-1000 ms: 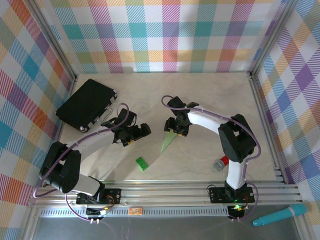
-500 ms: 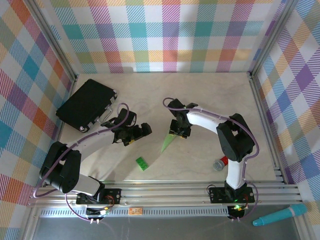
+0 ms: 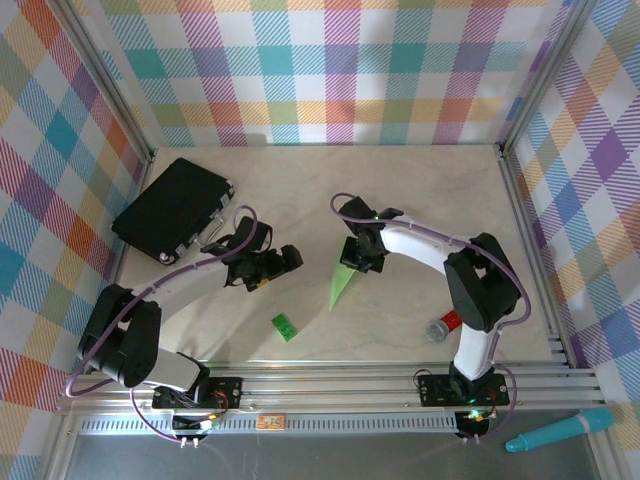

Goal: Fold a paper plane with a square sheet of paper (pick it up from the middle)

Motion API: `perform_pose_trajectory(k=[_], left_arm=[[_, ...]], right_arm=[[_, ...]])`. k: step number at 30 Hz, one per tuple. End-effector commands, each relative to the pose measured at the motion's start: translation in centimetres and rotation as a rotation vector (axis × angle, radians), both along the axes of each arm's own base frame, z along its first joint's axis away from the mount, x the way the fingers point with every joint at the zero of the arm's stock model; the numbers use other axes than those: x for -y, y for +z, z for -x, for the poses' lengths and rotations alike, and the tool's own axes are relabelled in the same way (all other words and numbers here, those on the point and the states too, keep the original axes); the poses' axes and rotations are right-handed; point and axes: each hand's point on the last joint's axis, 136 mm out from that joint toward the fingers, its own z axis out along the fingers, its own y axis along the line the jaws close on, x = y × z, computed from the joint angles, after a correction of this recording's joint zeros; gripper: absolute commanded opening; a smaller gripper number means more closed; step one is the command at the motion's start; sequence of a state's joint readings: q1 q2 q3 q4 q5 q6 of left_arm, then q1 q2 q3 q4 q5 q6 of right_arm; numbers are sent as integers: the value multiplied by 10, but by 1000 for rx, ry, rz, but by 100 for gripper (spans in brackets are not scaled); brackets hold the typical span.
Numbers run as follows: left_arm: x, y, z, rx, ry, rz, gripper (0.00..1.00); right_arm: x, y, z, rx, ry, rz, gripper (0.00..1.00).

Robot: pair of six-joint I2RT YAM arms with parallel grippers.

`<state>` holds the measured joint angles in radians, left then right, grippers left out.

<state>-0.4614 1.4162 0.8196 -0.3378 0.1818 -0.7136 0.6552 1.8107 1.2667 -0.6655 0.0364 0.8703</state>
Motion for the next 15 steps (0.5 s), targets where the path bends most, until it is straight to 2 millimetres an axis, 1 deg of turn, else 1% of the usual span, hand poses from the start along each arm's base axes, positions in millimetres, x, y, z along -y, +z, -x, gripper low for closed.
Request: perform_pose_trajectory(k=[1, 3, 4, 6, 10, 12, 15], left_arm=[[-7, 22, -9, 79, 41, 18, 100], [-10, 30, -11, 111, 55, 25, 100], [-12, 31, -11, 124, 65, 23, 100], [-12, 42, -14, 182, 75, 50, 100], [-2, 58, -15, 257, 56, 146, 100], [1, 59, -14, 272, 52, 178, 100], [6, 54, -13, 268, 42, 212, 100]], right_arm=[[-17, 31, -10, 101, 80, -85, 6], [-30, 46, -15, 139, 133, -145, 6], [-36, 52, -16, 153, 158, -177, 6], [-51, 60, -17, 175, 220, -251, 6], [-66, 56, -16, 174, 279, -350, 5], [-72, 50, -15, 170, 295, -416, 5], [-74, 38, -13, 137, 302, -496, 4]])
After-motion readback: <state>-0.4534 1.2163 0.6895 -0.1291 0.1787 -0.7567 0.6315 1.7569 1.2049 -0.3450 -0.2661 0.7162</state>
